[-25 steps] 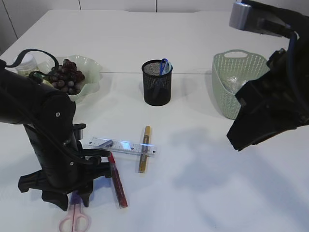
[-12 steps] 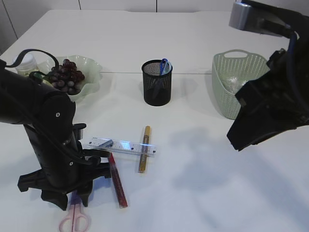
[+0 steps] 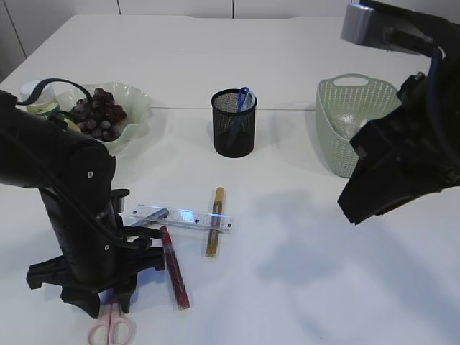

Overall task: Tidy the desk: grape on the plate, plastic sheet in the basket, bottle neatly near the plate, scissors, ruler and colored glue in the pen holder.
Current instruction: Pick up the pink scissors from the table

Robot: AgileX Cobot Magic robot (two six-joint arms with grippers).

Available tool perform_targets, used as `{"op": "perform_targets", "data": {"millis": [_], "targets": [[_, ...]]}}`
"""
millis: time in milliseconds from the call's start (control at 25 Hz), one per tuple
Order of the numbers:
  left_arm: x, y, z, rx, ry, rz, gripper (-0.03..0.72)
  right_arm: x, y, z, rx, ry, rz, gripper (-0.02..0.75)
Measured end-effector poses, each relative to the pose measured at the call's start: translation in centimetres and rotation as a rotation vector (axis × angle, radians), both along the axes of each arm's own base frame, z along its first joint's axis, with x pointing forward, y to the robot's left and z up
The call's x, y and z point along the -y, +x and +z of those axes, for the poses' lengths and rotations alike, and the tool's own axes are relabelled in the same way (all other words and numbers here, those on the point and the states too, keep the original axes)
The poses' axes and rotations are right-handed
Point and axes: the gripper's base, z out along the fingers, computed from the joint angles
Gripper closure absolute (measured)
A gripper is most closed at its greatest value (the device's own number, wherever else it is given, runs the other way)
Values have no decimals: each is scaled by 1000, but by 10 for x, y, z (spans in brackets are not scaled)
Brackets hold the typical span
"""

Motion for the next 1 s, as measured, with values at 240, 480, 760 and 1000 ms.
{"op": "perform_targets", "data": {"millis": [240,480,760,1000], "targets": [[0,0,-1,-2,1,-1,383,0,0,0,0,0,0,465],[2,1,0,14,-11,-2,457,0,0,0,0,0,0,465],[2,2,0,18,-16,2,477,0,0,0,0,0,0,465],[2,2,0,19,-17,2,477,0,0,0,0,0,0,465]]}}
